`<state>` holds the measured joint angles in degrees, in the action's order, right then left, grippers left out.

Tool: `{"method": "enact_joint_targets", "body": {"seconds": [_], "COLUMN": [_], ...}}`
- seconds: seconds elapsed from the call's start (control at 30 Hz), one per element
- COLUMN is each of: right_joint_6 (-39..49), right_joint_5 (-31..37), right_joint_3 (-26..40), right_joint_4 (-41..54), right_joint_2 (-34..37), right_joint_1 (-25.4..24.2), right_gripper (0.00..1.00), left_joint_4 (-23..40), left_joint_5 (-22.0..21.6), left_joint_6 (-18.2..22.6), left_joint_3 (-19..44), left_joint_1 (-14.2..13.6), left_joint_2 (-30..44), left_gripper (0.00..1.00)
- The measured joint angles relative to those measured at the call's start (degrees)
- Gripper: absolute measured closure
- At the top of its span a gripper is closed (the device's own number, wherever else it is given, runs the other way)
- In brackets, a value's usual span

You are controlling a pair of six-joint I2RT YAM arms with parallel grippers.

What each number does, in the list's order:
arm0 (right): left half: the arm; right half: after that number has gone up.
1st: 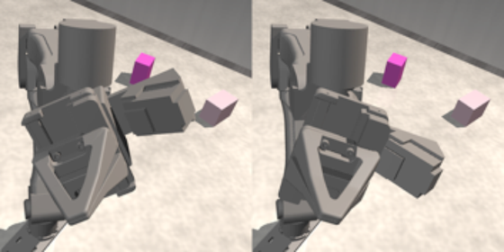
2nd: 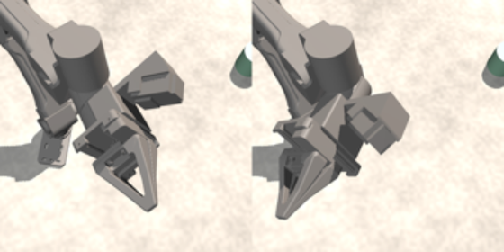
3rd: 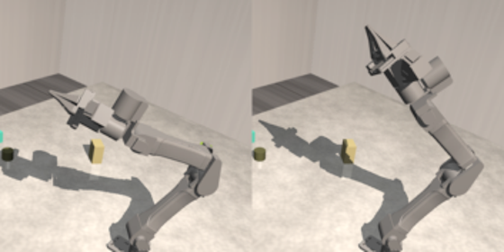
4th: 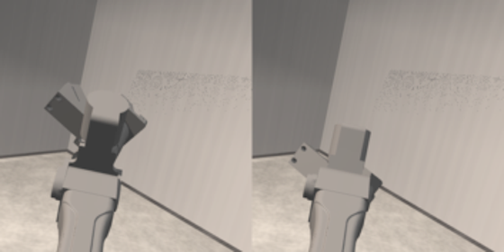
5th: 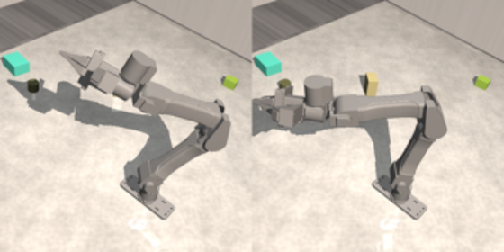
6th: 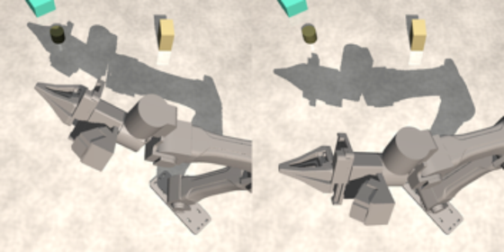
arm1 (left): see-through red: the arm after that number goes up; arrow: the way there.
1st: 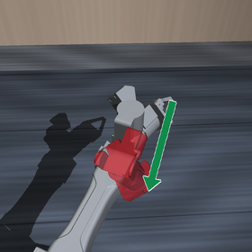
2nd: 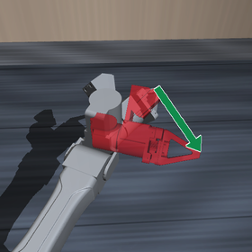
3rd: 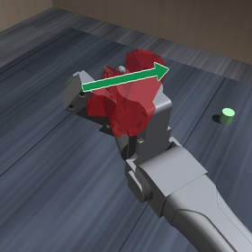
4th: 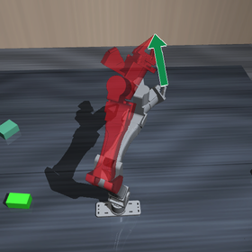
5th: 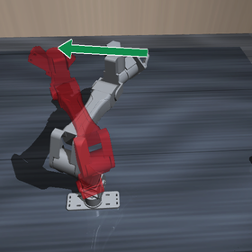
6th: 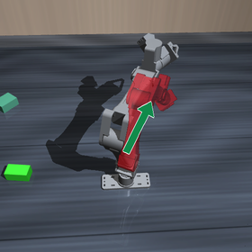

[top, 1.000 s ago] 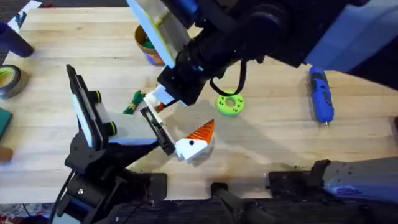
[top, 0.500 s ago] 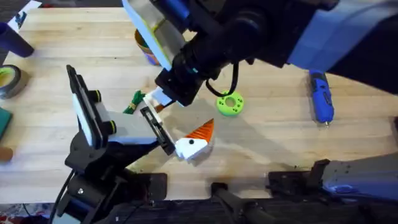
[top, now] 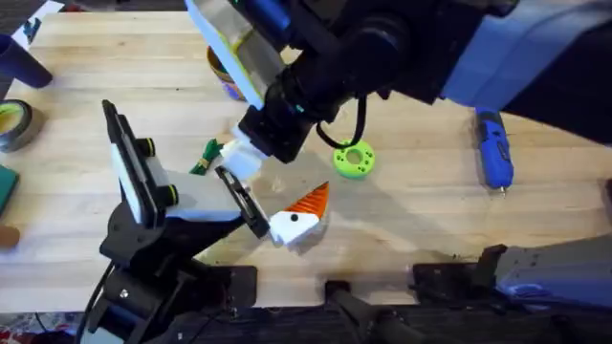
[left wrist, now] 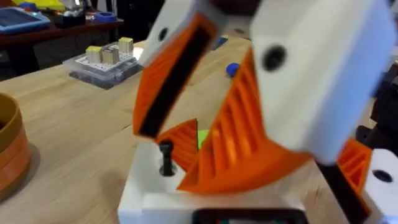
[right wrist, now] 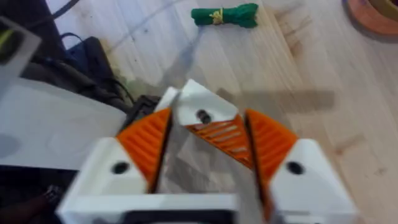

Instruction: Pick up the gripper from the table and insert it into the empty holder that is missing its gripper. Then pick up a screw, insert it into the mounting hole, and use the screwdriver to tighten it. Finally, clean up the table by picking up the vegetable and placing it into the bucket.

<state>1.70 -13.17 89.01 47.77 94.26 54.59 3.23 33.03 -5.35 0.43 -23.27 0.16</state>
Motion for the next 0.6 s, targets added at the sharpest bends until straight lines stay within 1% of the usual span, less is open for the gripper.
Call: {"method": "enact_joint_targets", "body": {"seconds": [0.07, 0.1, 0.17, 0.3, 0.53, 0.6], "right_joint_6": [-0.5, -1.1, -2.2, -3.5, -4.5, -4.6], "right_joint_5": [1.1, 1.3, 1.2, 0.9, 0.9, 0.9], "right_joint_3": [0.0, 0.0, 0.0, 0.0, 0.1, 0.1], "right_joint_4": [0.0, 0.0, -0.1, -0.1, 0.7, 1.1], "right_joint_2": [0.0, 0.0, 0.0, -1.1, -7.1, -7.9], "right_joint_1": [-0.6, -1.2, -2.0, -3.3, -7.3, -7.7], "right_gripper": [0.085, 0.030, 0.008, 0.006, 0.007, 0.006], "left_joint_4": [0.0, 0.0, 0.0, 0.0, 0.0, 0.0], "left_joint_5": [0.0, 0.0, 0.1, 0.2, 0.2, 0.2], "left_joint_6": [0.0, 0.0, 0.2, 0.2, 0.4, 0.4], "left_joint_3": [0.0, 0.0, 0.0, 0.0, 0.0, 0.0], "left_joint_1": [0.0, 0.0, 0.0, 0.0, 0.0, 0.0], "left_joint_2": [-0.1, -0.1, -0.1, -0.1, -0.1, -0.1], "left_gripper": [0.010, 0.010, 0.010, 0.010, 0.010, 0.010]}}
